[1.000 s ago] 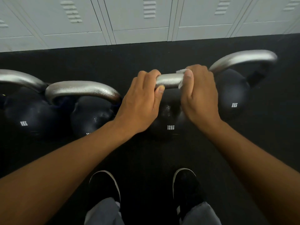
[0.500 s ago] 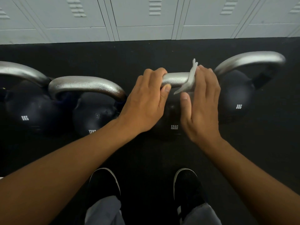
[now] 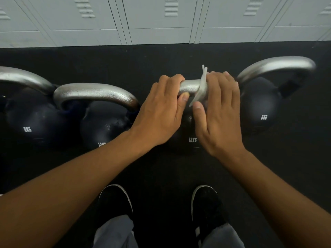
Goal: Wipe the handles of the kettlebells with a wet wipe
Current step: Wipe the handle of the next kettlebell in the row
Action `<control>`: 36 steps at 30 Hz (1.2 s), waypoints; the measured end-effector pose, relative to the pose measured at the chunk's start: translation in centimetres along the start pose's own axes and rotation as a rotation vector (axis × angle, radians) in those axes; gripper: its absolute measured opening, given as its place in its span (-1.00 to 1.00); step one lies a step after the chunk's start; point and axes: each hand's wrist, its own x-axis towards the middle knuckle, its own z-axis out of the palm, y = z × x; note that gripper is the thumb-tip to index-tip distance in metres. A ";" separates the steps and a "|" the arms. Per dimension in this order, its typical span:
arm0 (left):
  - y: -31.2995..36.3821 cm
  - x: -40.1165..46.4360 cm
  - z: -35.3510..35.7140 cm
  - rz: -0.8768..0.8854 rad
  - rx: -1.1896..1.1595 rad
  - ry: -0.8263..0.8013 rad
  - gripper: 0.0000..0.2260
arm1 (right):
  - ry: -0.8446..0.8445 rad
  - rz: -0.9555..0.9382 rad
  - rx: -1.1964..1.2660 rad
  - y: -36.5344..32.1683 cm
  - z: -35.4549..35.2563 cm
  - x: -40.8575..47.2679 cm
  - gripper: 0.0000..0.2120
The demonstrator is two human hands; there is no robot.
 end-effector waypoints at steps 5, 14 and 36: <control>0.0 0.0 0.0 0.001 0.001 -0.002 -0.61 | 0.026 -0.018 0.007 -0.6 -0.3 -0.2 -0.44; 0.0 -0.1 -0.3 -0.005 -0.025 -0.032 -0.62 | -0.033 -0.018 -0.070 -0.8 -0.6 2.0 -0.48; 0.1 -4.6 -1.6 -0.097 -0.182 -0.038 -0.48 | -0.083 -0.070 -0.130 -2.7 -0.6 1.2 -0.44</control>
